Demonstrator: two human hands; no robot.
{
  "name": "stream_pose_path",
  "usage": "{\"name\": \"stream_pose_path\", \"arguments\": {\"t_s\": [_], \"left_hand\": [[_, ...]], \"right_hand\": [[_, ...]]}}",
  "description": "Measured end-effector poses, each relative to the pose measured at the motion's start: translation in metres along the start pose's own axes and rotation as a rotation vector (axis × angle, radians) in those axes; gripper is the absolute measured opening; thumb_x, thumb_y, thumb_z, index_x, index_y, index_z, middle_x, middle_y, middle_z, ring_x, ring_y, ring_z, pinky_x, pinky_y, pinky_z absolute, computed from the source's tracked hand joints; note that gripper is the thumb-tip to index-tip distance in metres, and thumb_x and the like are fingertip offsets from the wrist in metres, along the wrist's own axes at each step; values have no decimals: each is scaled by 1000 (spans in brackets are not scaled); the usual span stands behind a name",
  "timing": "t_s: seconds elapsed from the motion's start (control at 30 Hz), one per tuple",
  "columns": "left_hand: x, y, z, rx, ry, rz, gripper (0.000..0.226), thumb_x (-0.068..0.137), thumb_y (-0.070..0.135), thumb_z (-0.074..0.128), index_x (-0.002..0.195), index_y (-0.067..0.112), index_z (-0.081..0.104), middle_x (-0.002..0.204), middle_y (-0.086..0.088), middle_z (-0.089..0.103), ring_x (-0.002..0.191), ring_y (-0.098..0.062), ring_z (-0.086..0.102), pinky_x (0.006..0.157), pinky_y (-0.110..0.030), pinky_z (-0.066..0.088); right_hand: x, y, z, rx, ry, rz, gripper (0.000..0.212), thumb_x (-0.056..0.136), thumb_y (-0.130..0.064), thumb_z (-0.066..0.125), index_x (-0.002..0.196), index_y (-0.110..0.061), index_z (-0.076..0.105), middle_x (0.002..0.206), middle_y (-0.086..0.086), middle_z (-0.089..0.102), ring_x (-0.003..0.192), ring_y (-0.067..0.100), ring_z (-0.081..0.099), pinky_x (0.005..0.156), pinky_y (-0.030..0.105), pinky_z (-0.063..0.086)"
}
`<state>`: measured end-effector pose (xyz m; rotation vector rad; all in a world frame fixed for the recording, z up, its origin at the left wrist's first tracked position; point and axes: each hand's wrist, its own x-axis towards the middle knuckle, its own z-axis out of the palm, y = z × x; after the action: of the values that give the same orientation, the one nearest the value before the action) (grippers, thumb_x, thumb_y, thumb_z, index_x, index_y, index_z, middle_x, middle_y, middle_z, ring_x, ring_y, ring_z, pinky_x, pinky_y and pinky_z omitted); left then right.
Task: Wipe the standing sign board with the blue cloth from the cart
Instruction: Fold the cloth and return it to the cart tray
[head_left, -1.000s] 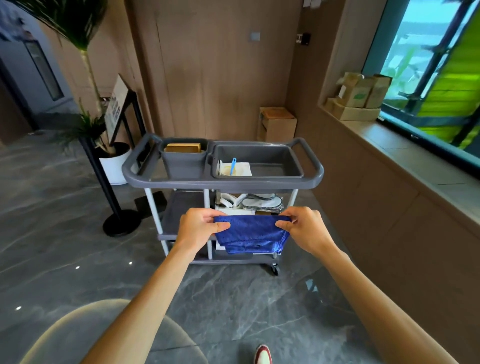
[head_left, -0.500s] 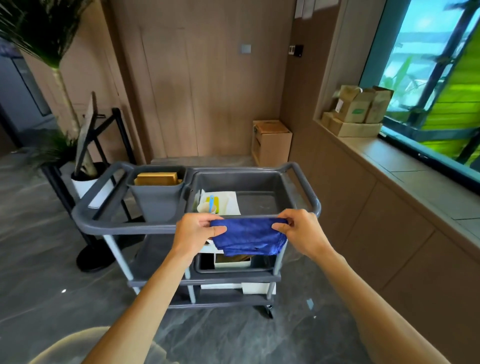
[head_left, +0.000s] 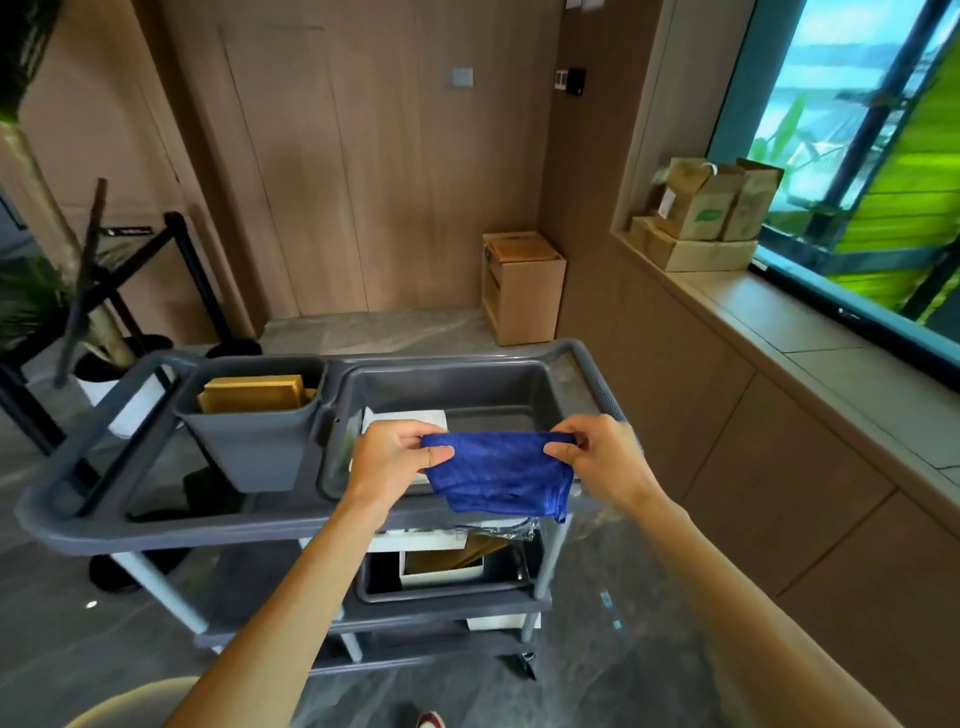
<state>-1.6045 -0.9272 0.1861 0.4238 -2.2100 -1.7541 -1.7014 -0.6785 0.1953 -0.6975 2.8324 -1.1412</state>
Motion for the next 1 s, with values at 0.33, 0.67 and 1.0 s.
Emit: {"name": "stream_pose_path", "arguments": {"t_s": [0.33,0.67,1.0], "left_hand": [[151,-13,-11,-86,-22,-24,30,79,-9,77,83,20,77,72,5,78,73,-19,71,69,-28,57],[238,-42,21,-85,-34,-21,37,81,-7,76,81,30,74,76,11,77,72,-4,70,70,-21,56],[288,-76,72,-173,-29,-159,35,87,-6,70,88,29,75,95,-2,77,93,-23,72,73,-35,57]], "right_hand": [[139,-6,13,-38,38,-14,7,90,-24,74,91,-18,77,77,-9,71,73,2,64,65,10,48],[204,32,36,169,43,148,7,91,-20,73,97,-20,76,85,-4,76,79,7,69,68,10,51],[270,103,48,379,-108,219,14,94,-15,68,94,-29,72,92,2,75,89,25,72,81,43,61]]}}
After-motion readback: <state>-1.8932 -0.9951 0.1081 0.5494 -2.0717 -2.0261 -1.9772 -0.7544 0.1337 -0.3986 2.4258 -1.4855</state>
